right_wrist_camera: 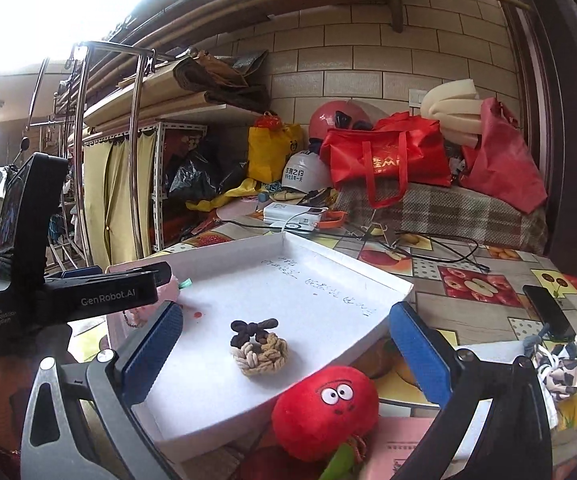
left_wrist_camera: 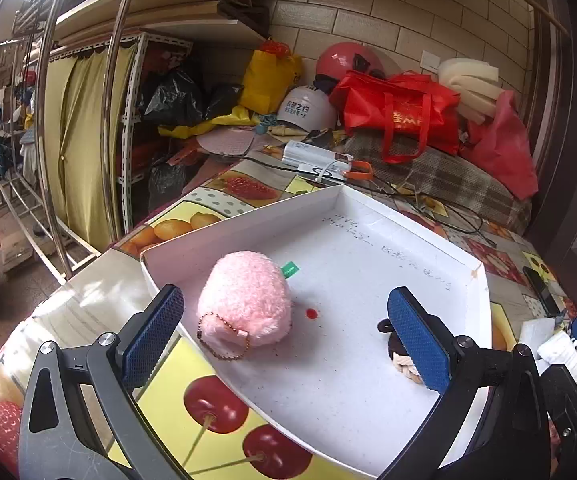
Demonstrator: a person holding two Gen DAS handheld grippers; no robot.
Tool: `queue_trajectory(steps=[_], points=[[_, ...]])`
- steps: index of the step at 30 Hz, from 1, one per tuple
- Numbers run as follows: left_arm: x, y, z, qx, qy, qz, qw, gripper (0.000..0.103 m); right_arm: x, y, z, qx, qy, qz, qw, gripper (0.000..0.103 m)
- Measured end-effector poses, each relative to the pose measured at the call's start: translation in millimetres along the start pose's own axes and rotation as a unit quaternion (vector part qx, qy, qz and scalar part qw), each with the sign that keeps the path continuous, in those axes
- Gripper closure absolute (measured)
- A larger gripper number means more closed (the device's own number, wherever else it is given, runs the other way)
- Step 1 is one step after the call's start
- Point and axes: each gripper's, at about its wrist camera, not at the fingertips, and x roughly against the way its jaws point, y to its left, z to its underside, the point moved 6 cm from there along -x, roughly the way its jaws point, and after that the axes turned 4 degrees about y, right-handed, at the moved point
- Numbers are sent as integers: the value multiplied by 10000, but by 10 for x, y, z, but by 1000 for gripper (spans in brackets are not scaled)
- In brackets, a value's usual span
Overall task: Organize soft objects
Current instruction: 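Grasp the red plush apple with the left tool while the right tool grasps the yellow-green sponge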
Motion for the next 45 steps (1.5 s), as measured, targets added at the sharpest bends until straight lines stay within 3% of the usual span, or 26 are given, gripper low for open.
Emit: queue_trajectory(steps=[7,11,18,24,29,31,35,40,43,45], points=[[380,-824,270,-1182,-318,523,9911,0,468,-931,222,-483,109,756,9959,0],[485,-1187,437,-1596,-201,989,9820,0,721,-1516,338,-939,132,1328,9866,0],[133,-1467,576,-1898,656,778,9765,3,988,-2096,474,-1679,52,1854,9682,0],[80,-1675,719,-2373,787,669,9659,6,1081,-2416,545,-1841,118,2072,9608,0],[71,-1743,780,-2602,860,696,9592,39,1049,-2595,652,-1937,517,1901,9611,1],[63,-1759,798,-2648,903,695,9575,43,973,-2588,679,-1908,721,1774,9628,8],[55,-1819,798,-2701,918,789,9552,43,697,-2517,733,-1641,1332,1610,9641,35],[45,-1918,804,-2529,1011,1017,9568,43,473,-2609,844,-1811,1850,1682,9511,45],[71,-1949,796,-2509,964,1098,9569,43,451,-2700,933,-2097,2004,1588,9437,56],[93,-1918,765,-2400,914,1192,9591,57,456,-2737,967,-2256,2023,1480,9414,74]])
